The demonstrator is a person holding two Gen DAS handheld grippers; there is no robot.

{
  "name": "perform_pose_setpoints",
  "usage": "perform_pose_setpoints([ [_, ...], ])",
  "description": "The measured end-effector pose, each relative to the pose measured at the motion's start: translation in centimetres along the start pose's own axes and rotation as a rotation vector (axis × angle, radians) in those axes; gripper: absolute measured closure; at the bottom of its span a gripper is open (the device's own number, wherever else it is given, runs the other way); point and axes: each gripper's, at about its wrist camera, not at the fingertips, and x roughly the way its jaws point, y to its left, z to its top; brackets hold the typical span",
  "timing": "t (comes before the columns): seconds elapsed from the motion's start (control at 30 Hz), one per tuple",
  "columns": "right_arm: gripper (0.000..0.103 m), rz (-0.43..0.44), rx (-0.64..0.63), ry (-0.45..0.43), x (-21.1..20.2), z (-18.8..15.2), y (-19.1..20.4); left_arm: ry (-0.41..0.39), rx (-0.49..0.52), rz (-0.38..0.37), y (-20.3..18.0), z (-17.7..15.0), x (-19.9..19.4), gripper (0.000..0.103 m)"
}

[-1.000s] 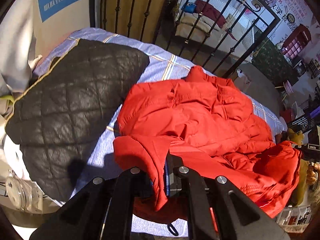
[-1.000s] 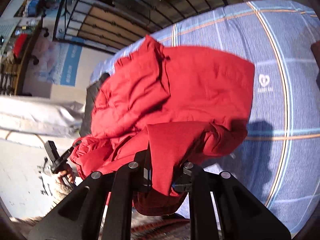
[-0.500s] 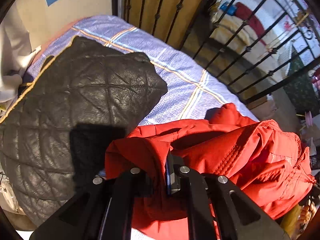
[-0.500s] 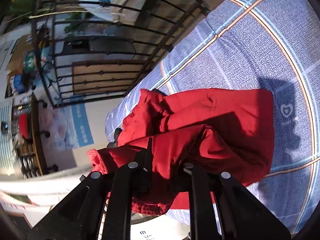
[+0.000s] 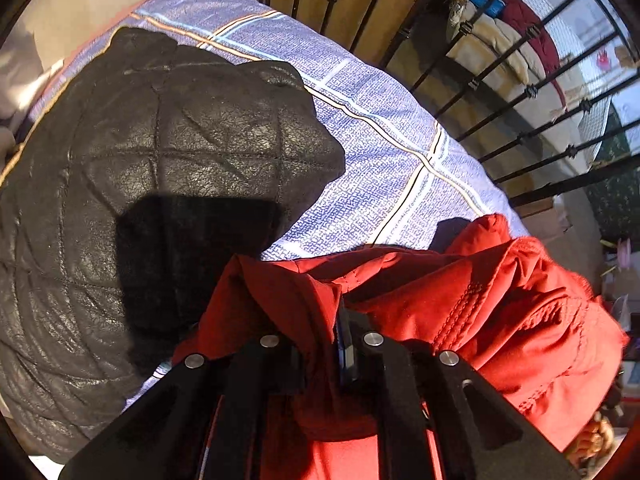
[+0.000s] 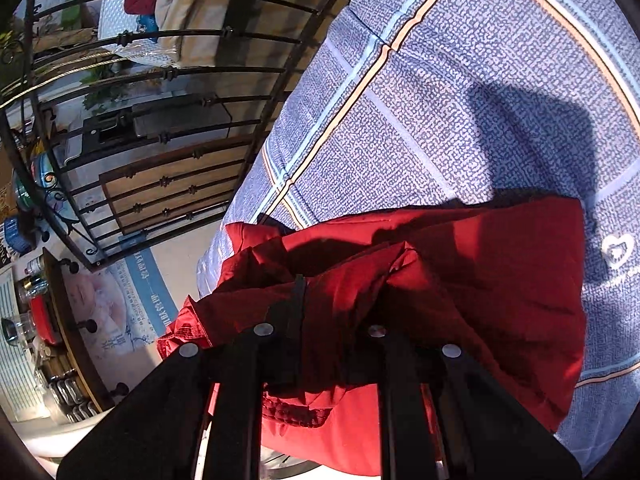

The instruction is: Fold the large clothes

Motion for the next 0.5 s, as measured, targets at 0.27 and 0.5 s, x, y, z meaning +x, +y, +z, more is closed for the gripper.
perform_pose_setpoints([
  [0.27,0.089,0.013,0.045,0.024,0.9,1.1,-1.4,-0.054,-0.194,-0.298,4.7,0.2,-5.9,0.081],
  [0.5,0.089,0.027,0.073,0.018,0.8,0.9,-1.8,-0.326,-0.259,-0.216,7.7,-0.3,-13.9,0.032],
])
